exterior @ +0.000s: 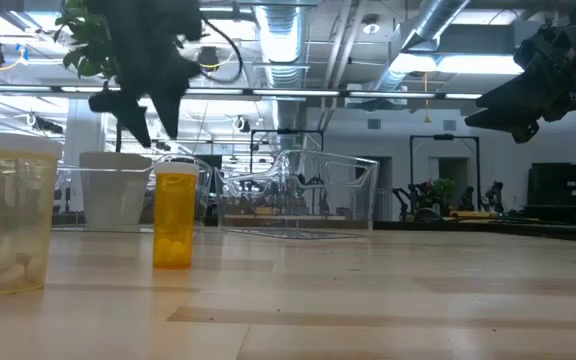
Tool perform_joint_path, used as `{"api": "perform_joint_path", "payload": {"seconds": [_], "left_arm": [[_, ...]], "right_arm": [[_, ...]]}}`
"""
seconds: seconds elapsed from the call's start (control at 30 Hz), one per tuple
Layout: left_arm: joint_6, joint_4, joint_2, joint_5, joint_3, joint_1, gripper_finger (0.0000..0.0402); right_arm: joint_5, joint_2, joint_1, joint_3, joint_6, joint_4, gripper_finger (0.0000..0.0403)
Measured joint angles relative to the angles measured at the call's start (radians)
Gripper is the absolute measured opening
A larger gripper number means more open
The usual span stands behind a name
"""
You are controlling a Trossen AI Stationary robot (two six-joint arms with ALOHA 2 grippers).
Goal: Pick and place medicine bottles into bin by pill shape (circle, oval)
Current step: Put the large orange capsule bottle into the left transparent bin
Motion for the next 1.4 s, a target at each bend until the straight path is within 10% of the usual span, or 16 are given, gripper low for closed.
{"api": "perform_joint_path", "payload": {"seconds": [0.43, 0.97, 1.4], "left_arm": [[-0.117, -0.02, -0.194, 0.084, 0.0, -0.294, 0.0254], [-0.598, -0.018, 0.028, -0.004, 0.0, -0.974, 0.0254], [-0.835, 0.028, 0.199, 0.093, 0.0, -1.208, 0.0254]], "right_arm": [[0.0, 0.0, 0.0, 0.0, 0.0, 0.0, 0.0225], [0.0, 0.0, 0.0, 0.0, 0.0, -0.009, 0.0225], [0.001, 0.0, 0.0, 0.0, 0.001, -0.011, 0.0225]]}}
